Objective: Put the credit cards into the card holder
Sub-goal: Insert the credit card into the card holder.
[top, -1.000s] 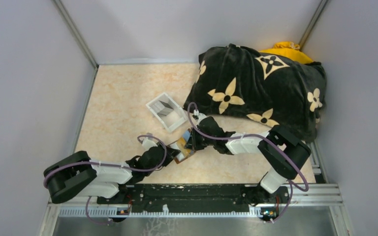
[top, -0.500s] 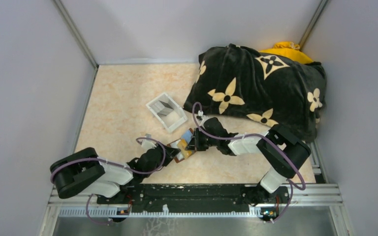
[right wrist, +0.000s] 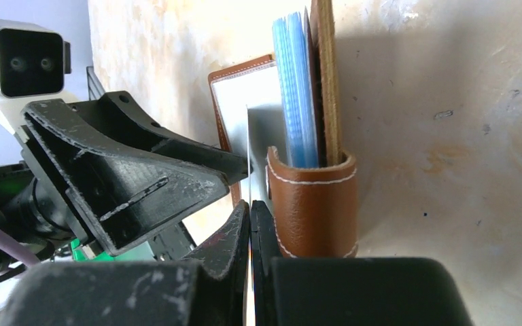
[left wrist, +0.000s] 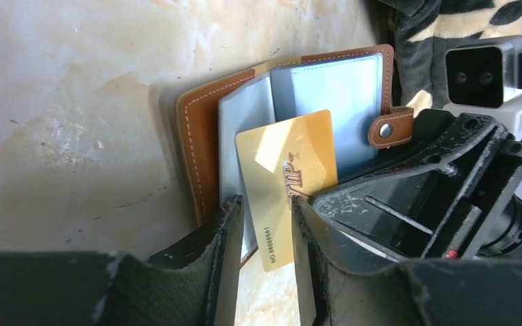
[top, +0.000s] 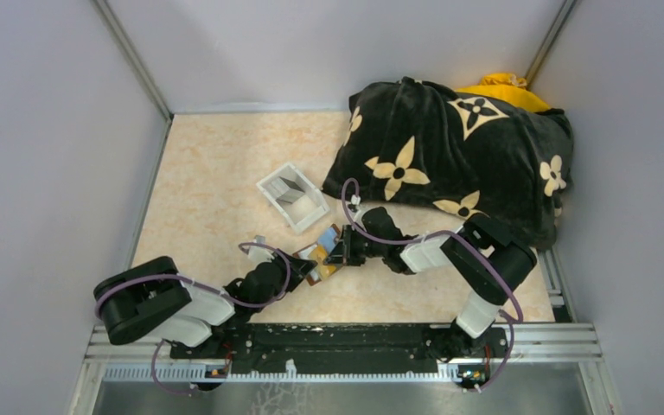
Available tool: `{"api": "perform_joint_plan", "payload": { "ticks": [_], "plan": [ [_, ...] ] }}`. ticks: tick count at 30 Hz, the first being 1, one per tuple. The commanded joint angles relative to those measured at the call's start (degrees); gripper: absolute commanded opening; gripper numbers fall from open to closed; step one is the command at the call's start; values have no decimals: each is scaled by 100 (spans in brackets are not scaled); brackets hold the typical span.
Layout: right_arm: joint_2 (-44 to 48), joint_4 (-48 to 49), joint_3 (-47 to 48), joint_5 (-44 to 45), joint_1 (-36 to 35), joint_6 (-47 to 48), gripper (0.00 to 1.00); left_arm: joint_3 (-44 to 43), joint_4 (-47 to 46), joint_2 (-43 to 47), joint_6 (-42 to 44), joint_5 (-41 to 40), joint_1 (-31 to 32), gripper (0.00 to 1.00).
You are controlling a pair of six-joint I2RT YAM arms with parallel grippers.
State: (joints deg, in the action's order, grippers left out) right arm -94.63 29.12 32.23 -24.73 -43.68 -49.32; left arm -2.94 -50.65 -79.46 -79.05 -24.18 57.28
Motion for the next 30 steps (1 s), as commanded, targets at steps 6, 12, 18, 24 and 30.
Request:
{"api": "perform_joint_plan", "payload": {
  "ticks": [6,12,18,24,30],
  "plan": [
    [-258,874,-67,-355,98,-374,0,61,47,70,141,-77,-46,40],
    [-236,1081,-126,-471,194,-515,0,23,-1,16,125,-16,-50,40],
    [-303,1269,-153,-625,260,-630,0,-17,39,27,64,-77,-50,43],
    [-458,1584,-254,-739,273,-793,0,-106,-100,27,164,-80,-59,43],
    [-596,1824,-267,-843,290,-920,0,-145,-175,27,162,-53,-76,43]
  ]
}}
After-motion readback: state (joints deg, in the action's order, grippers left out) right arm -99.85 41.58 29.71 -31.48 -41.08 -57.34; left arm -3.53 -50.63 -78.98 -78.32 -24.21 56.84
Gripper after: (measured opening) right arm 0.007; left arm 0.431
